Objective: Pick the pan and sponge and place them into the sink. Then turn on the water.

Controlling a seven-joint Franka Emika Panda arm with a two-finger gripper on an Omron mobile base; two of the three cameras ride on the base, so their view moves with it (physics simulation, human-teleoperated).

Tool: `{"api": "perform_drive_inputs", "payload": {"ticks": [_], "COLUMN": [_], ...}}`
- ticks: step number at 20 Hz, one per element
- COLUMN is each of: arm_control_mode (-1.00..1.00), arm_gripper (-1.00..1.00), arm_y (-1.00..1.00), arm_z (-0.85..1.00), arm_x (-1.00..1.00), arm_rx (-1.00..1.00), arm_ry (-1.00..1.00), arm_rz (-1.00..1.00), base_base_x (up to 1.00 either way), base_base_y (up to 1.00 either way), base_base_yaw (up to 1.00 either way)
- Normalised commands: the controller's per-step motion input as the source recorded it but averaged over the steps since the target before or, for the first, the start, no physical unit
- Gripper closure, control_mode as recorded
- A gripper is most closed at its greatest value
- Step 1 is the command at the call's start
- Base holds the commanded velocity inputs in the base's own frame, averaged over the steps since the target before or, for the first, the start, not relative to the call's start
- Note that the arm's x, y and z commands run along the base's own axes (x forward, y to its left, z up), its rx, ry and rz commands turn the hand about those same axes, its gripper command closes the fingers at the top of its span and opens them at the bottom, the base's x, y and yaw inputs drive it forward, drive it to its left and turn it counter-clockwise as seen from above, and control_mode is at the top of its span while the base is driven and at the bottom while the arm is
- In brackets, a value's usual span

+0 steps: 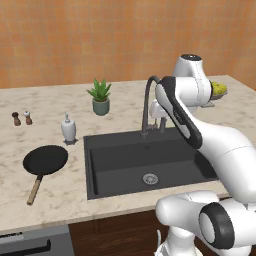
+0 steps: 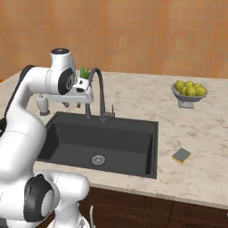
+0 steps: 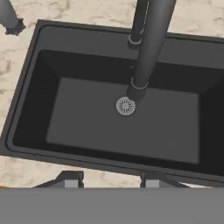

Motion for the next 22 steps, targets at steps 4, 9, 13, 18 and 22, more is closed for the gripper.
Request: {"api": "perform_drive_inputs", "payload": {"ticks": [4, 9, 13, 18, 22], "arm_control_mode": [-1.00, -1.00, -1.00, -1.00, -1.00], "arm_gripper": [-1.00, -1.00, -1.00, -1.00, -1.00], "arm_y": [0.21, 0.67, 1.00, 1.00, 1.00], "arm_z": [-0.10, -0.53, -0.30, -0.01, -0.04], "arm_x": [-0.37, -0.48, -0.35, -0.06, 0.00], "arm_rx": [0.02, 0.22, 0.01, -0.05, -0.06], "arm_ry": [-0.01, 0.09, 0.00, 0.04, 0.10], "arm_rz": [0.00, 0.00, 0.00, -0.01, -0.04], "base_base_x": [0.00, 0.00, 0.00, 0.00, 0.00], "base_base_y": [0.00, 0.00, 0.00, 0.00, 0.00], "base_base_yaw": [0.00, 0.00, 0.00, 0.00, 0.00]}}
